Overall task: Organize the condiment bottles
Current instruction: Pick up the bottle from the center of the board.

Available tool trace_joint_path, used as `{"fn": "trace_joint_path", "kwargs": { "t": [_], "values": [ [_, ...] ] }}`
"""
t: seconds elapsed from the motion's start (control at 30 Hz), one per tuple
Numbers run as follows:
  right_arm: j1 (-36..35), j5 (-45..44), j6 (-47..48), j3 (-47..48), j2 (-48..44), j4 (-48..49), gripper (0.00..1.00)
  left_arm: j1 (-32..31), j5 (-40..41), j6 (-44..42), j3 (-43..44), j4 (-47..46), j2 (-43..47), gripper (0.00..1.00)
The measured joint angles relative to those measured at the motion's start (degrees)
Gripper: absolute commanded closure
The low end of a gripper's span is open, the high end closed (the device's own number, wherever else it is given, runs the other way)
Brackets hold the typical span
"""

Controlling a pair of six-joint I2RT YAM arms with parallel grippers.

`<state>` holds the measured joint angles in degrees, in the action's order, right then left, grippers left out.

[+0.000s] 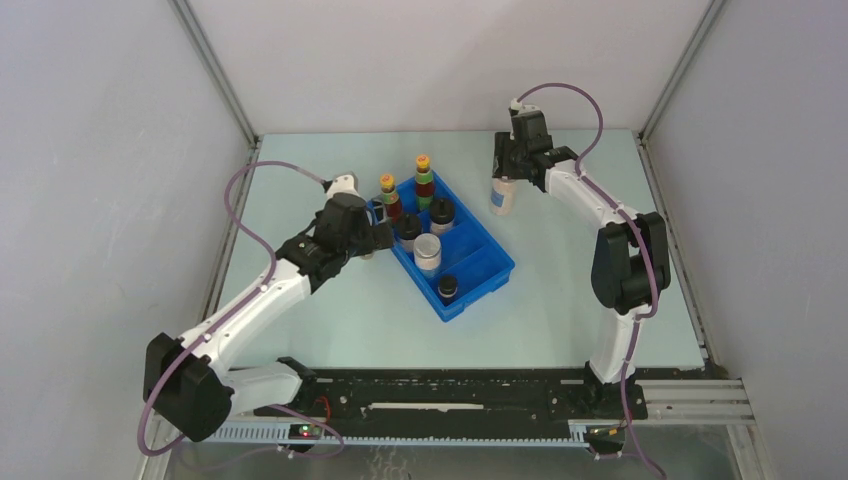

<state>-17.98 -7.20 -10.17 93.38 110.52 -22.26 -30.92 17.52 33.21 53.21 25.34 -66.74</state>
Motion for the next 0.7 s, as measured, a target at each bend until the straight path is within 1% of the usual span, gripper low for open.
{"fn": "trace_joint_path", "kwargs": {
  "t": [0.3, 0.47, 0.7],
  "values": [
    [0.0, -0.39, 0.46, 0.15, -0.04, -0.2, 1.0, 0.28, 0.09, 0.0, -0.04, -0.15, 0.02, 0.04],
    [0.0, -1.44, 1.11, 1.22, -0.26, -2.25, 1.0, 0.37, 0.17, 0.02, -0.66, -0.74, 0.2, 0.04],
    [-0.39, -2.32, 2.14, 2.8, -3.13, -4.2, 1.0, 0.61, 0.28, 0.09, -1.9, -0.81, 0.5, 0.04]
  ]
}}
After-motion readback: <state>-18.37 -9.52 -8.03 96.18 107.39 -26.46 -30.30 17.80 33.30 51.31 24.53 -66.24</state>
